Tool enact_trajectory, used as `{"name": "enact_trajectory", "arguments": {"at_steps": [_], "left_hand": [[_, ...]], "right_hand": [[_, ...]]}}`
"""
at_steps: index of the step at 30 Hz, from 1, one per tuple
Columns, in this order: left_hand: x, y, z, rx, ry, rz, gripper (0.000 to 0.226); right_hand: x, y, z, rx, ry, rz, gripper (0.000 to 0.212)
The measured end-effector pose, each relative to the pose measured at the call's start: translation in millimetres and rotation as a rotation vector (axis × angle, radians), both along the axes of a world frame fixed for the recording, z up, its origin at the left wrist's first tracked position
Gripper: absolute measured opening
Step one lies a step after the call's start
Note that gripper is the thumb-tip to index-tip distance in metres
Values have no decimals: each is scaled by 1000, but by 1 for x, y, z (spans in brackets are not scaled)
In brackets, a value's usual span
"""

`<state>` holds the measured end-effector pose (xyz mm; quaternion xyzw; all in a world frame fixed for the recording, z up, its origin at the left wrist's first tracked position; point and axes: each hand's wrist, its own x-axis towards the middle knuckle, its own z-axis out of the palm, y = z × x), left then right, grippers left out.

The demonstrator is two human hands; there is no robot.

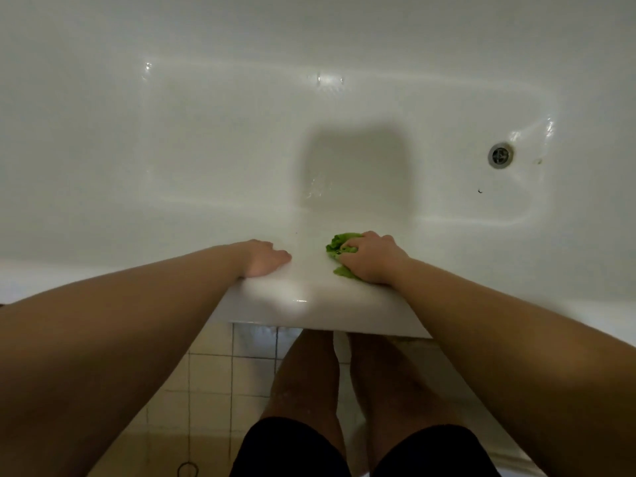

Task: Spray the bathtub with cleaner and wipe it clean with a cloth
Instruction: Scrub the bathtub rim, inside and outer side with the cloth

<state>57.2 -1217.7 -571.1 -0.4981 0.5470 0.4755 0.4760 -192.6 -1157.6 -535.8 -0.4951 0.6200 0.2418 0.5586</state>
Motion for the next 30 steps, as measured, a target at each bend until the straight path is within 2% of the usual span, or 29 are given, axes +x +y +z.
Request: {"name": "enact_trajectory", "arguments": {"at_steps": [4, 7, 9, 11, 14, 17, 19, 21, 24, 27, 30], "left_hand": [[7, 0, -7, 25, -9, -60, 84], [10, 1, -7, 14, -1, -76, 98], [10, -1, -4, 30, 60, -186, 104], [8, 0, -4, 44, 70, -203, 80], [6, 0, -7, 27, 64, -178, 77], [12, -1, -18, -8, 44, -110, 54], [22, -4, -24, -35, 55, -139, 58], [35, -8, -33, -6, 85, -223, 74], [51, -14, -45, 2, 104, -259, 70], [60, -19, -62, -58, 120, -202, 48], [66, -23, -76, -20, 137, -319, 55]], "right_hand": [[25, -4, 6, -14, -86, 25, 56], [15, 3, 20, -58, -197, -16, 49], [1, 7, 19, -78, -204, -14, 48], [-8, 8, 12, -50, -144, -6, 53], [0, -2, 6, 8, -32, 37, 57], [29, -19, 6, 17, -6, 107, 54], [49, -22, 4, -15, -46, 145, 52], [58, -17, 4, -87, -134, 213, 47], [48, -8, 9, -200, -217, 317, 41], [34, -9, -10, -102, -102, 369, 43], [49, -26, -43, 4, 14, 414, 53]]}}
